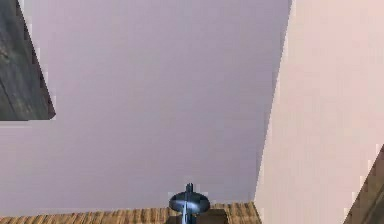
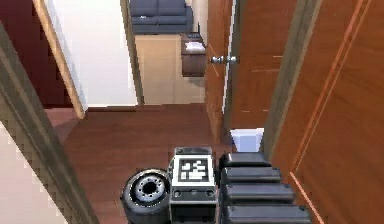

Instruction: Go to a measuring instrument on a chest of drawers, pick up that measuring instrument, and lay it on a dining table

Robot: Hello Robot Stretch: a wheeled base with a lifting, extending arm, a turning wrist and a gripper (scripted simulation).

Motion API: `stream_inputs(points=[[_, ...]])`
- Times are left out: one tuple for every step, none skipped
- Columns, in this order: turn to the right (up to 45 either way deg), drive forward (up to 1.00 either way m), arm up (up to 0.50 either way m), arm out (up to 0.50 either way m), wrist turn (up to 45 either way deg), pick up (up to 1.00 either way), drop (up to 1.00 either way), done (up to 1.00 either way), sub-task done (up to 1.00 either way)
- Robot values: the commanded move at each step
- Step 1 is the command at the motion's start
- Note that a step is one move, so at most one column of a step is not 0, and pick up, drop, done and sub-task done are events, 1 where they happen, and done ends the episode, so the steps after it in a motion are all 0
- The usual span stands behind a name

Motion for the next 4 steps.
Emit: stream_inputs(points=[[-45.0,0.0,0.0,0.0,0.0,0.0,0.0,0.0,0.0],[-45.0,0.0,0.0,0.0,0.0,0.0,0.0,0.0,0.0],[-3.0,0.0,0.0,0.0,0.0,0.0,0.0,0.0,0.0],[0.0,1.0,0.0,0.0,0.0,0.0,0.0,0.0,0.0]])
